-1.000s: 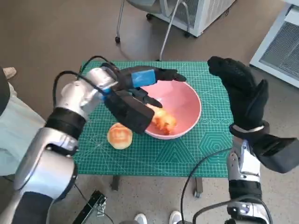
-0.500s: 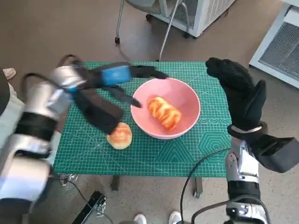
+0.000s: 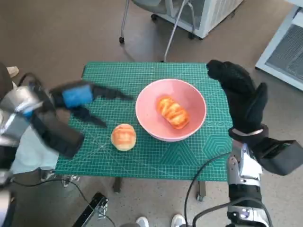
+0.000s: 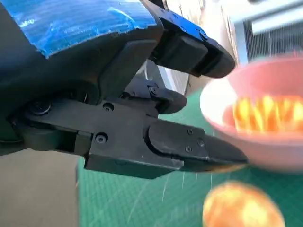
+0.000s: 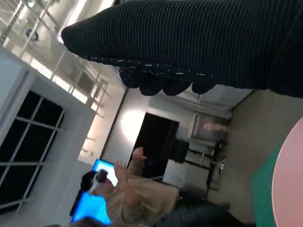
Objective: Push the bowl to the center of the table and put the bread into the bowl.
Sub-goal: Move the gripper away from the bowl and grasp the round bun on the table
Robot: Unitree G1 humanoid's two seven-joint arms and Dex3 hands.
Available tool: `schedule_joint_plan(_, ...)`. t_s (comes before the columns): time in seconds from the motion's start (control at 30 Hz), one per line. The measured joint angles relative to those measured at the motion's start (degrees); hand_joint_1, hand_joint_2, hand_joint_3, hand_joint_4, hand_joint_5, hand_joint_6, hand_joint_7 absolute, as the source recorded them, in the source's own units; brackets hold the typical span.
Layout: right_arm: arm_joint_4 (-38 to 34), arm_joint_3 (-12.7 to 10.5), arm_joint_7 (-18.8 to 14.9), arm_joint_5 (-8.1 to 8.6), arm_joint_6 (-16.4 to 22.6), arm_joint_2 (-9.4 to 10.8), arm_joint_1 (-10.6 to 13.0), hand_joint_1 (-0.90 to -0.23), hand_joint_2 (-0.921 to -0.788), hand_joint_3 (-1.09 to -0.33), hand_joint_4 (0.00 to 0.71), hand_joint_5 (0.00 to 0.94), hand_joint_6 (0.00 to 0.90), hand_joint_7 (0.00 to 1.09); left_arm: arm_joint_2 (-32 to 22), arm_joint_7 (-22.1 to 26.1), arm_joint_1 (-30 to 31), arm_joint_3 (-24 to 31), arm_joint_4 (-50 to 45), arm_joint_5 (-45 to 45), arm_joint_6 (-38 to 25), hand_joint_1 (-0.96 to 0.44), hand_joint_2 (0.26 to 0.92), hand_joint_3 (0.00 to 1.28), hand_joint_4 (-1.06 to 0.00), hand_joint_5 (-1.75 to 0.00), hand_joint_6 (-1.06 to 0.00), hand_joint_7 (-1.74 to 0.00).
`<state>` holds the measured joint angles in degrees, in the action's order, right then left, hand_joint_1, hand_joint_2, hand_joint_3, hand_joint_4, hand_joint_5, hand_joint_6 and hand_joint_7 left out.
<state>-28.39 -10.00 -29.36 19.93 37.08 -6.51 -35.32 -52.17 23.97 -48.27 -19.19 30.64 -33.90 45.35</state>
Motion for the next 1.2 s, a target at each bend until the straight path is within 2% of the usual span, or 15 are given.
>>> schedule_joint_plan(0.17,-0.68,0.11,-0.13,-0.03,0.07,-0.08,-0.01,-0.646,-0.921,-0.751,0.357,0.049,-0.001,0.77,-1.49,0.88,2.52,0.56,-3.05,-0.06,0.41,-0.35,0.759,0.0,-0.53,-0.01,-0.55,-0.11)
schedule_joint_plan(0.63,-1.79,0.31,-0.84,-0.06,0.07,-0.57,-0.21,-0.649,-0.921,-0.753,0.36,0.052,-0.001,0.77,-1.21,1.25,4.1,0.91,-6.33,-2.7,0.29,-0.36,0.75,0.0,-0.52,0.0,-0.57,-0.08)
schedule_joint_plan(0.83,-1.8,0.25,-1.33,-0.01,0.07,-1.38,-0.22,-0.652,-0.921,-0.752,0.361,0.053,-0.001,0.77,1.02,-1.15,4.06,-0.58,-3.93,-5.95,1.09,-0.37,0.752,0.0,-0.52,0.0,-0.58,-0.07)
schedule_joint_plan(1.2,-1.62,0.02,-1.68,0.16,-0.03,-1.71,-0.21,-0.656,-0.921,-0.749,0.359,0.053,0.006,0.78,5.53,-5.38,2.99,-4.77,2.45,-11.93,2.64,-0.38,0.755,0.0,-0.51,0.0,-0.58,-0.05)
